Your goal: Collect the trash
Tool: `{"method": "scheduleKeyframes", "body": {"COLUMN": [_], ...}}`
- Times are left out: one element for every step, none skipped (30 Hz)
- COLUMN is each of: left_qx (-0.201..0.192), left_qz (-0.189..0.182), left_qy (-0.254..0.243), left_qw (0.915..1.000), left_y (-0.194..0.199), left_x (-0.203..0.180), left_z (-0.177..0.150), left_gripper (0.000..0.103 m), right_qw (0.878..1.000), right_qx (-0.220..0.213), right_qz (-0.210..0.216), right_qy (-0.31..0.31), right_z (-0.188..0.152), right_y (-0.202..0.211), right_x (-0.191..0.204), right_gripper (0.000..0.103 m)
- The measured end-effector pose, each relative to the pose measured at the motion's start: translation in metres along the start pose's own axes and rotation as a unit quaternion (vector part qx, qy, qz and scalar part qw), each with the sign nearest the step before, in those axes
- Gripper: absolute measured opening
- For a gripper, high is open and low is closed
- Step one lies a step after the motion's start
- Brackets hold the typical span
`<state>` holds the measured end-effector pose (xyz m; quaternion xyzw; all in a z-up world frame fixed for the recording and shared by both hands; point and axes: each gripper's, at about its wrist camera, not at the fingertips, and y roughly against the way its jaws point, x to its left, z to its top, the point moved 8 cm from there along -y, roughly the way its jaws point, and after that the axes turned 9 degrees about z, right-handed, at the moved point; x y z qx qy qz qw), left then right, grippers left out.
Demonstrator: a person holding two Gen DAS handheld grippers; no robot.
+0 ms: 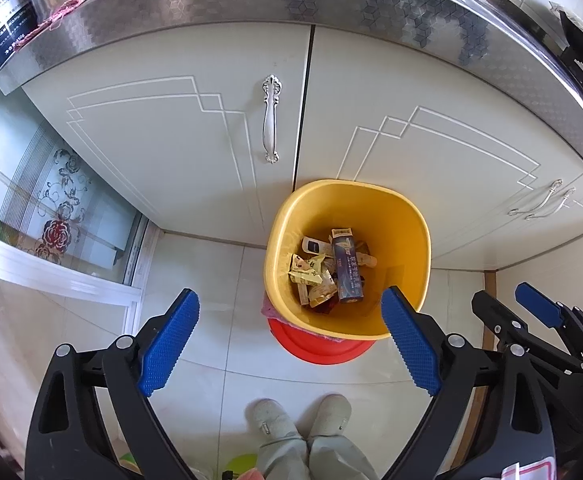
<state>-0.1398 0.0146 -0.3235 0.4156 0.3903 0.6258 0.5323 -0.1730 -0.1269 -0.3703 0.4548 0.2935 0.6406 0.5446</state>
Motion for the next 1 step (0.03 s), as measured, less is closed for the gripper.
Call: {"method": "scheduleKeyframes", "body": {"left_qx": [0.000], "left_qz": [-0.001], "left_qy": [0.000], "left_qw": [1.0000], "left_y": [-0.0003], "left_x": [0.0000], "left_z": [-0.0003], "left_gripper": [0.092], "right_qw": [1.000], "right_qx": [0.000], "right_qz": [0.000], "right_qy": [0.000], "right_z": [0.0001], "right_y": [-0.0002], "right_x": [0.0000], "right_gripper": [0.061]}}
